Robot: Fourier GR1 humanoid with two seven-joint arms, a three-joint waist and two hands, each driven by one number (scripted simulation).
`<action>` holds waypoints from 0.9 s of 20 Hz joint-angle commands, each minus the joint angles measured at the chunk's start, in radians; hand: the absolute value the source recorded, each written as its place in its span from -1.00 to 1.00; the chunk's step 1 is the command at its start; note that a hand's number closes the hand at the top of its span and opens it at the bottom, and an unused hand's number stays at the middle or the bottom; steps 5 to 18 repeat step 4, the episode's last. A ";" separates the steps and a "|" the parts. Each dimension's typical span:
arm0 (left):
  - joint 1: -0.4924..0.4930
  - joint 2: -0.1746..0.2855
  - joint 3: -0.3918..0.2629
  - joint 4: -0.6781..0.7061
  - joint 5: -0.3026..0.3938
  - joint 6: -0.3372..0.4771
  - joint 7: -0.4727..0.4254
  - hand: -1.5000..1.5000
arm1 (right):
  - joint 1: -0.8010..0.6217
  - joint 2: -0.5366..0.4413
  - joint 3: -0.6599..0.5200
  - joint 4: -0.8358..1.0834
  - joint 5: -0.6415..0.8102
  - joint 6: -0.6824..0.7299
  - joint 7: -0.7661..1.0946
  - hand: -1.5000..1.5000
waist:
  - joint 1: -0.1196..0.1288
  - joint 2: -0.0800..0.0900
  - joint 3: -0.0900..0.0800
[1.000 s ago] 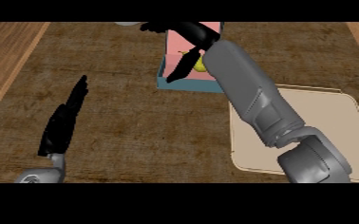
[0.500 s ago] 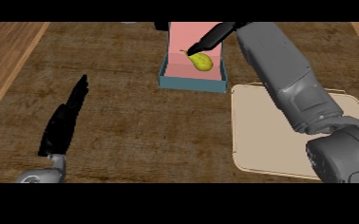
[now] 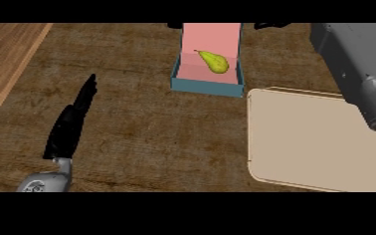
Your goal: Pick the pear from the tray and place it in the cardboard box
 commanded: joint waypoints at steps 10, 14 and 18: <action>-0.008 -0.007 -0.015 -0.002 -0.003 -0.008 -0.009 0.00 | 0.043 -0.141 0.003 -0.013 0.010 0.112 -0.038 -1.00 | 0.035 0.023 0.003; -0.008 -0.007 -0.015 -0.002 -0.003 -0.008 -0.009 0.00 | 0.043 -0.141 0.003 -0.013 0.010 0.112 -0.038 -1.00 | 0.035 0.023 0.003; -0.008 -0.007 -0.015 -0.002 -0.003 -0.008 -0.009 0.00 | 0.043 -0.141 0.003 -0.013 0.010 0.112 -0.038 -1.00 | 0.035 0.023 0.003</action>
